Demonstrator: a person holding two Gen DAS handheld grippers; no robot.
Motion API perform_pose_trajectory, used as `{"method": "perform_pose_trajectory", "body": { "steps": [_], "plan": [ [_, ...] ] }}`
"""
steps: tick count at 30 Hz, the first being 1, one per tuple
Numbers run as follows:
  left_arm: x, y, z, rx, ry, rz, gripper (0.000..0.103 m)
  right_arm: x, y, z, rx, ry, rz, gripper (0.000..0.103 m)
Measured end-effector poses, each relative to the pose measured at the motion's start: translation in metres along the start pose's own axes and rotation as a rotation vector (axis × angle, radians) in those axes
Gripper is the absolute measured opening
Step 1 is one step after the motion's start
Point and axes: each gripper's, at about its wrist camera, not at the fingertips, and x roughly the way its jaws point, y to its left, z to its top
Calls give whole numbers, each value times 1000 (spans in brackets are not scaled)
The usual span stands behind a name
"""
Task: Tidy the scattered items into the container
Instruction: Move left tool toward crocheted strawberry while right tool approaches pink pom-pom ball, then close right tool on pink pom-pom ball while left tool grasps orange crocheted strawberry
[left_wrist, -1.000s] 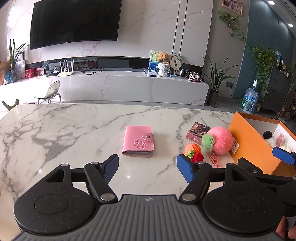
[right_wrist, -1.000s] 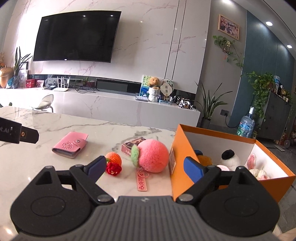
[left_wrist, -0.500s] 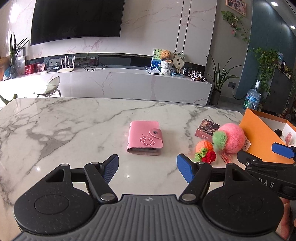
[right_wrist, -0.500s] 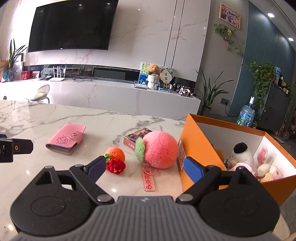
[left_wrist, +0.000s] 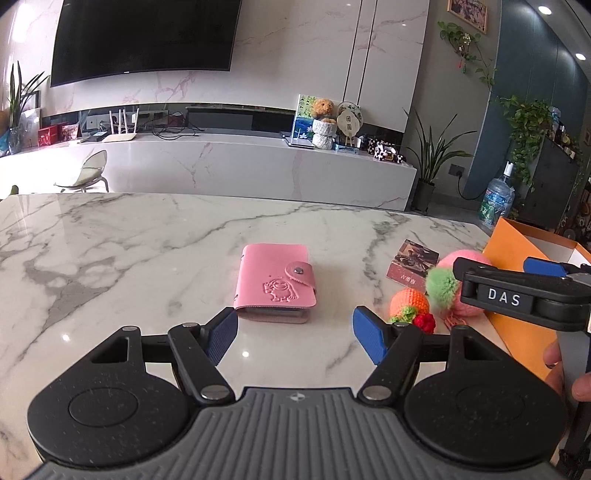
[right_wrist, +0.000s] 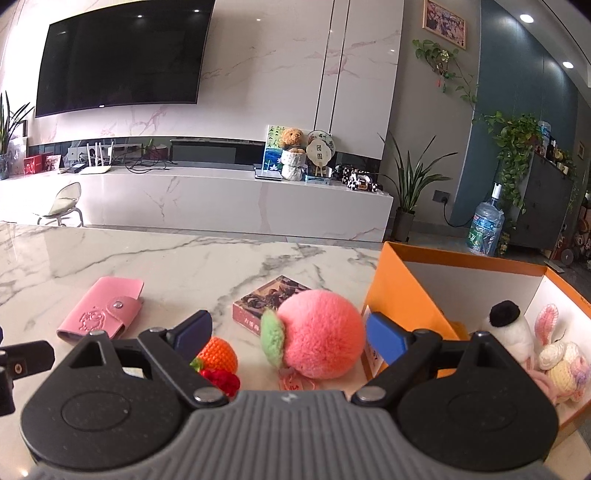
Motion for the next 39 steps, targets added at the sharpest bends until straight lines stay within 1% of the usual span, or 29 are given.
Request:
{"method": "perform_pose_trajectory", "body": {
  "steps": [3,5,7,9,11,13,15,16,17,18,19,24,27,29,30,31,32,33,37,39],
  "plan": [
    [8,-8,3,33,2,-34,82,11,-3,5,-14,19,4,87],
    [14,-14,4,58,7,-49,82,17,-4,6,-44,40,9,73],
    [21,-20,4,79,18,-70,81,23,-2,6,-91,58,9,66],
    [28,-26,5,97,29,-101,80,31,0,5,-141,72,4,63],
    [34,-34,6,124,35,-131,80,38,-1,3,-170,87,-8,52],
    [41,-43,7,164,36,-155,80,45,-5,3,-168,106,-18,50],
    [48,-52,7,200,37,-167,80,51,-9,2,-161,126,-22,35],
    [51,-56,7,213,38,-173,80,54,-11,1,-157,135,-22,18],
    [54,-59,7,220,40,-182,80,56,-13,0,-152,143,-20,11],
    [58,-62,7,225,43,-192,75,57,-15,-1,-146,148,-18,9],
    [61,-65,7,230,47,-197,73,58,-17,-2,-143,148,-17,5],
    [76,-75,5,243,75,-228,73,50,-23,0,-131,129,1,3],
    [84,-81,6,256,83,-225,73,43,-25,1,-134,119,13,2],
    [91,-85,5,266,102,-211,73,40,-26,1,-127,120,26,2],
    [94,-86,5,265,112,-208,71,40,-26,0,-127,122,31,2],
    [96,-86,6,256,122,-213,68,40,-25,-1,-126,124,34,1],
    [97,-86,6,246,131,-218,61,41,-25,-1,-125,125,35,1],
    [99,-85,6,237,140,-223,51,41,-25,-1,-123,125,37,1],
    [99,-83,8,204,158,-228,47,40,-25,-2,-111,124,39,1],
    [94,-80,8,194,153,-212,45,39,-24,-2,-109,122,46,1]
  ]
}}
